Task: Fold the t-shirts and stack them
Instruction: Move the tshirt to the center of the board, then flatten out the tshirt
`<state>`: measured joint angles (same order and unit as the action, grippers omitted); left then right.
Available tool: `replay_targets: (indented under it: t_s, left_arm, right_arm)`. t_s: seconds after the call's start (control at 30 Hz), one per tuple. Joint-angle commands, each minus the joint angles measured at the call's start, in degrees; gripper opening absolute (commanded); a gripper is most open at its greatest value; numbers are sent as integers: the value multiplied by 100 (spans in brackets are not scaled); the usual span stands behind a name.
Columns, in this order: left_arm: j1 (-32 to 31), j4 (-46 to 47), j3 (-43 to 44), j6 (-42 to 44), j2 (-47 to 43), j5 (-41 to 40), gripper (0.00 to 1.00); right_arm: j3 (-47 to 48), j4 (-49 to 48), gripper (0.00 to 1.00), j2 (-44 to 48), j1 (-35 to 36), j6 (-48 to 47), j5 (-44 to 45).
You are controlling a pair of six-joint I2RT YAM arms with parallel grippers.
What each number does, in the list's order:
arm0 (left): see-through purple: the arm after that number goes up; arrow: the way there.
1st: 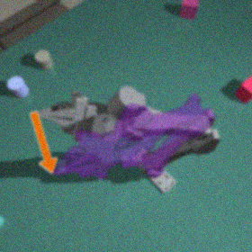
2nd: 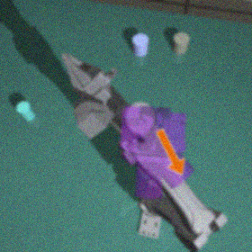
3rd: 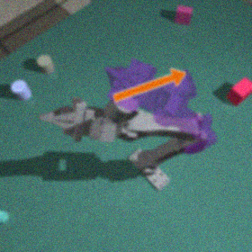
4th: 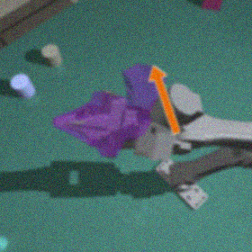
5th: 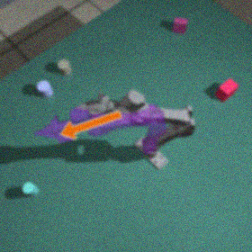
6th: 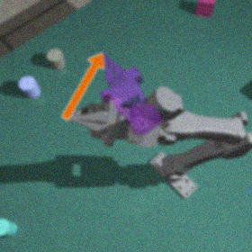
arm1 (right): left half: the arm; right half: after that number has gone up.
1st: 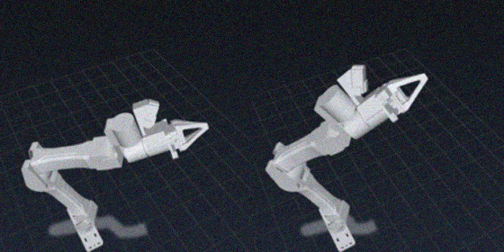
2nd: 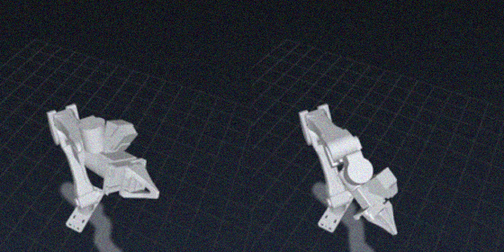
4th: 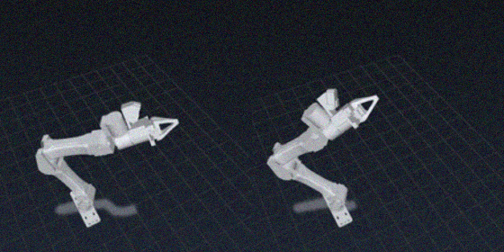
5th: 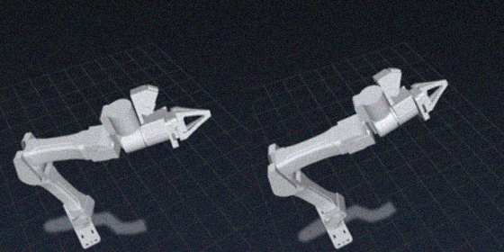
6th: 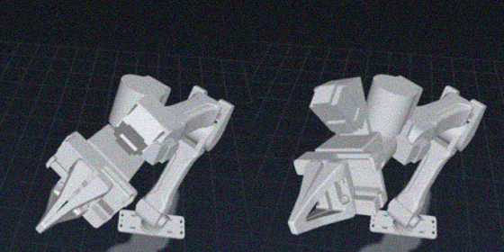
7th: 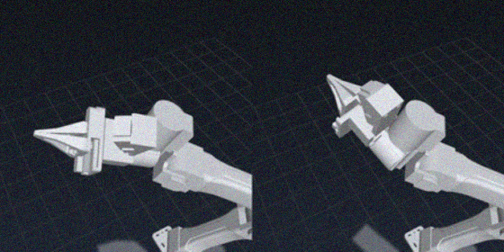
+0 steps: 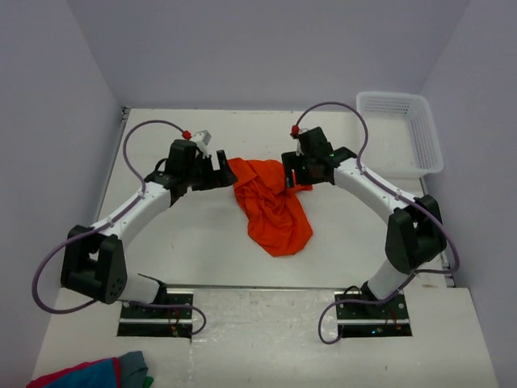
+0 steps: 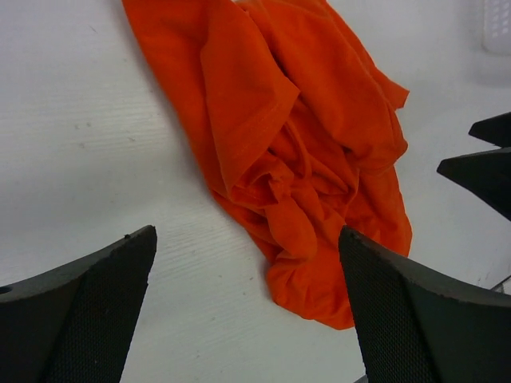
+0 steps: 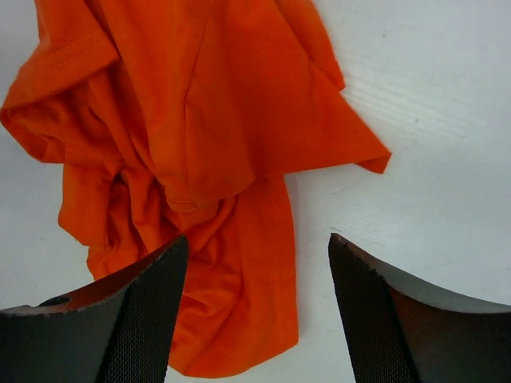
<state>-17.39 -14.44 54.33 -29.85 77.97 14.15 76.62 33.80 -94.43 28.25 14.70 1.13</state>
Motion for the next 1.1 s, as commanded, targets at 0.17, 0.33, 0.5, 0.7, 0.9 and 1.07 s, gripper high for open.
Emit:
replay_targets:
  t_s: [0.17,0.33,0.5,0.7,0.9,1.07]
  left_arm:
    - [-783,195,491,-364,912,-44,84]
    - [-951,178,527,-426,1299,-360,74]
    - [-951,-24,728,-408,1606,-923,77]
    - [-951,-42,1167,-382,2247,-941,77]
    - [-951,-94,1589,-338,2617,-967,38]
    - [-942,-323,1608,-320,2443,-1221,0]
  right_arm:
    - [-569,-629,68,144,40,481,-482]
    - [-885,-717,67,443,31,481,-227]
    - [-1079,-770,67,645,-39,499,-192]
    - [-1193,-805,66,637,-179,508,-227]
    - [-1246,-814,62,689,-355,543,-209]
    - [-1281,-726,56,646,-575,692,-121]
